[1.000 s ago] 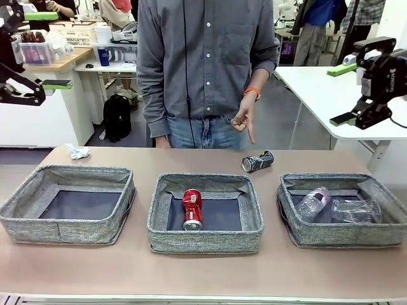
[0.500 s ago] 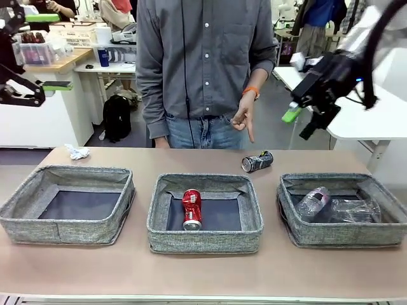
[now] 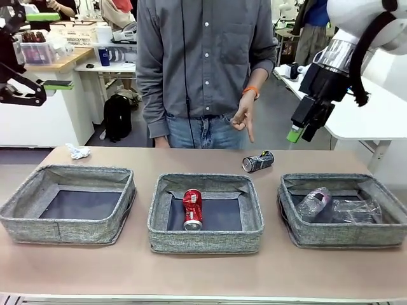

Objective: Sort the waste into the appropriate baskets.
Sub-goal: Pick up the waste item pointed out by the person.

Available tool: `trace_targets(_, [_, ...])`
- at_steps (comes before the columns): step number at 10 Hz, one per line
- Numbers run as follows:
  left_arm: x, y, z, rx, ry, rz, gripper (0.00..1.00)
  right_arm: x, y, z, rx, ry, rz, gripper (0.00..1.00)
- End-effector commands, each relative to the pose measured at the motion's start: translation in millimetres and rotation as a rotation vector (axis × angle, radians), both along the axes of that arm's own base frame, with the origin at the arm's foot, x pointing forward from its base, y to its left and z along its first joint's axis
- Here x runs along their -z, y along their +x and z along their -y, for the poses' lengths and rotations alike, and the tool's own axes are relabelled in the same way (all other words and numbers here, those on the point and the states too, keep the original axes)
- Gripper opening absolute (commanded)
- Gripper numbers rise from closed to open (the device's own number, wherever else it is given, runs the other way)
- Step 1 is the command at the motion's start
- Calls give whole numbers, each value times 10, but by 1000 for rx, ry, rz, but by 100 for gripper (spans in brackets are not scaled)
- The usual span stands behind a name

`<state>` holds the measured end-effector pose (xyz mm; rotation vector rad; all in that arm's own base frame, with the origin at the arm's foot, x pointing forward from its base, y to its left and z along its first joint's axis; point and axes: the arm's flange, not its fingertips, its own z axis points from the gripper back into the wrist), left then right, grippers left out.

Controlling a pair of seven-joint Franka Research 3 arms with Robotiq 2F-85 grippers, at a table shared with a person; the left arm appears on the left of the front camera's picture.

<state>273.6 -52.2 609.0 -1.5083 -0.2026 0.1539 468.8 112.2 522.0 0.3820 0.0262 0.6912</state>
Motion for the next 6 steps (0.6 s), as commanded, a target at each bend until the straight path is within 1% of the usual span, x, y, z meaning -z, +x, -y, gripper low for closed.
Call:
trace_targets(1, [-40, -7, 33, 3, -21, 0, 100, 0, 78, -92, -117, -69, 147, 100])
trace_targets(2, [-40, -7, 33, 3, -21, 0, 100, 100, 301, -194, -206, -59, 441, 100])
trace_targets(3, [-40, -7, 33, 3, -21, 0, 100, 204, 504, -245, -273, -26, 551, 100])
trace_targets(4, [-40, -7, 33, 3, -21, 0, 100, 311, 648, -273, -350, 54, 616, 100])
trace_targets(5, [-40, -7, 33, 3, -21, 0, 100, 429, 747, -283, -452, 165, 593, 100])
trace_targets(6, [-40, -7, 33, 3, -21, 0, 100, 531, 754, -275, -572, 173, 512, 100])
